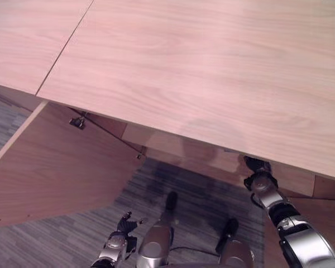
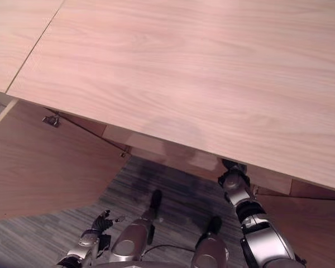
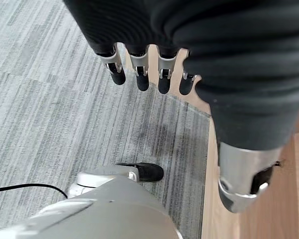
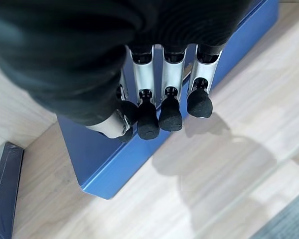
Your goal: Put the empty folder in the office cabinet
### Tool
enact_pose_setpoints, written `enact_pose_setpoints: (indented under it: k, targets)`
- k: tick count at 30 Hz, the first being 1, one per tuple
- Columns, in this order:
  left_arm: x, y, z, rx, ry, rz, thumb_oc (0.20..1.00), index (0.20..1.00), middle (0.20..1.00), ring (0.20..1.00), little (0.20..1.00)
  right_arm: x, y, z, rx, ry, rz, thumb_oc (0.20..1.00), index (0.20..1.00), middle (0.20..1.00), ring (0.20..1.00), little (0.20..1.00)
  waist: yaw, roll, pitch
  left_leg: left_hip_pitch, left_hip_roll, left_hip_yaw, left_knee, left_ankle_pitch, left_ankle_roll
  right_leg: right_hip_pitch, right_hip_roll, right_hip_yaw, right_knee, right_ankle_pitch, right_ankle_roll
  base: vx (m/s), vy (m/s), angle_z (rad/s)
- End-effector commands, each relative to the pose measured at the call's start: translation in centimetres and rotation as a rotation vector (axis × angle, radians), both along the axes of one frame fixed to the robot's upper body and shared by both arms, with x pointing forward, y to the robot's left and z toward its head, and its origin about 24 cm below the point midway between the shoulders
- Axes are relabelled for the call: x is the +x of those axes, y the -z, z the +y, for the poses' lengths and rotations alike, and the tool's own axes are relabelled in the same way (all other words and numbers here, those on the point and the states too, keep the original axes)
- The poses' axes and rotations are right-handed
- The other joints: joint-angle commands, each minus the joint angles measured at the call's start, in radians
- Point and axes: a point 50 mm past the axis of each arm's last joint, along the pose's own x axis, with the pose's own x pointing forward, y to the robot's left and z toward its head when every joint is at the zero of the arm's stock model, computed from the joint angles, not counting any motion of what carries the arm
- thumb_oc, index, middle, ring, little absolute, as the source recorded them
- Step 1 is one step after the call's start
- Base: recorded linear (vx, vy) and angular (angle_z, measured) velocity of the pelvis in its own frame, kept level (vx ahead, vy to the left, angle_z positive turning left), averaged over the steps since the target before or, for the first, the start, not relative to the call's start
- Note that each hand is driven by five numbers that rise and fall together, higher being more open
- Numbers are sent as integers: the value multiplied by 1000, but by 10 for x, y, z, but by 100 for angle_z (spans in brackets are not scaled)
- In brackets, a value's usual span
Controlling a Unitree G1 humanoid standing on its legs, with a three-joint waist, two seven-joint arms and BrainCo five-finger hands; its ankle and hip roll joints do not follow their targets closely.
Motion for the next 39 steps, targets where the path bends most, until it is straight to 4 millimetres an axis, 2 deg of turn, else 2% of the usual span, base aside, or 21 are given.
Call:
enact_pose_setpoints:
  k: [1, 3, 4, 5, 6, 7, 8, 9, 14, 16, 21, 23, 27, 31, 35, 39]
  targets:
    - [18, -9, 2, 19, 15, -61, 1000, 1000, 1000, 1000, 1000, 10, -20, -10, 5, 56, -88, 200, 200, 200, 200, 200, 30, -14, 1, 27, 45, -11, 18, -92, -25, -76, -78, 37, 78, 17, 42, -31, -3, 3]
    - [20, -11, 2, 14, 17, -72, 1000, 1000, 1000, 1000, 1000, 12, -25, -15, 6, 79, -98, 200, 200, 200, 200, 200, 36, -8, 5, 4, 45, -17, 22, -86, -24, -93, -80, 33, 78, 25, 41, -52, 0, 5]
    - [-3, -5, 22, 26, 11, -29, 1000, 1000, 1000, 1000, 1000, 12, -36, -29, -16, 104, -129, 200, 200, 200, 200, 200, 53, 3, 18, -7, 40, -23, 25, -84, -25, -108, -88, 28, 100, 14, 44, -40, -6, 9]
    - [-3, -5, 22, 26, 11, -29, 1000, 1000, 1000, 1000, 1000, 12, -36, -29, -17, 104, -129, 200, 200, 200, 200, 200, 52, 3, 18, -8, 40, -23, 25, -84, -25, -108, -88, 28, 101, 13, 44, -60, -14, 4]
    - [-12, -11, 38, 31, 57, -60, 1000, 1000, 1000, 1000, 1000, 12, -48, -46, -7, 159, -170, 200, 200, 200, 200, 200, 68, 21, 34, -28, 35, -34, 32, -83, -23, -124, -96, 25, 114, 12, 45, -38, 2, 17]
    - [-13, -11, 38, 31, 58, -58, 1000, 1000, 1000, 1000, 1000, 12, -47, -45, -6, 159, -168, 200, 200, 200, 200, 200, 69, 19, 30, -30, 34, -33, 33, -83, -23, -127, -97, 26, 116, 11, 45, -63, 1, 20]
    - [-29, -13, 54, 34, 5, -50, 1000, 1000, 1000, 1000, 1000, 6, -51, -60, -35, 186, -166, 200, 200, 200, 200, 200, 86, 39, 37, -38, 30, -39, 35, -78, -24, -132, -100, 20, 123, 10, 47, -53, 5, 31]
    - [-30, -16, 56, 55, 68, -67, 1000, 1000, 1000, 1000, 1000, 1, -49, -70, -39, 219, -161, 200, 200, 200, 200, 200, 90, 49, 49, -51, 27, -46, 39, -76, -24, -148, -106, 17, 139, 7, 48, -55, 5, 16]
    - [-22, -19, 47, 38, 93, -102, 1000, 1000, 1000, 1000, 1000, -1, -54, -80, -36, 264, -181, 200, 200, 200, 200, 200, 104, 63, 64, -79, 20, -52, 44, -70, -22, -187, -116, 19, 167, -2, 47, -46, 11, 15]
    - [-22, -19, 42, 20, 100, -113, 1000, 1000, 1000, 1000, 1000, -3, -60, -89, -53, 295, -190, 200, 200, 200, 200, 200, 112, 75, 75, -89, 15, -56, 40, -65, -21, -204, -123, 18, 182, -7, 47, -34, 0, 13]
    - [-26, -18, 37, 9, 144, -96, 1000, 1000, 1000, 1000, 1000, 0, -73, -95, -81, 307, -211, 200, 200, 200, 200, 200, 116, 90, 80, -84, 12, -61, 22, -58, -19, -210, -125, 17, 191, -12, 47, -13, 15, 4]
    - [-27, -18, 37, 6, 160, -95, 1000, 1000, 1000, 1000, 1000, 3, -81, -97, -92, 304, -231, 200, 200, 200, 200, 200, 118, 92, 74, -78, 11, -66, 14, -57, -19, -201, -126, 13, 187, -12, 49, 11, -11, 5]
    - [-34, -19, 43, 6, 207, -61, 1000, 1000, 1000, 1000, 1000, 14, -132, -113, -140, 319, -337, 200, 200, 200, 200, 200, 137, 81, 18, -33, 12, -76, 4, -69, -27, -138, -119, -2, 159, -8, 56, 34, 0, 13]
    - [-37, -16, 45, 5, 206, -35, 1000, 1000, 1000, 1000, 1000, 17, -145, -115, -135, 318, -362, 200, 200, 200, 200, 200, 143, 68, -10, -8, 12, -79, 2, -77, -30, -107, -117, -6, 151, -6, 58, 19, 5, 0]
    - [-42, -12, 48, 13, 192, 1, 1000, 1000, 1000, 1000, 1000, 20, -147, -112, -109, 310, -373, 200, 200, 200, 200, 200, 142, 53, -41, 20, 13, -82, -2, -83, -32, -63, -109, -14, 130, -3, 60, 31, 7, -1]
    - [-47, -9, 52, 27, 167, 31, 1000, 1000, 1000, 1000, 1000, 20, -129, -105, -55, 299, -345, 200, 200, 200, 200, 200, 136, 45, -61, 42, 15, -85, -4, -87, -34, -27, -109, -25, 118, -1, 61, 8, 5, 0]
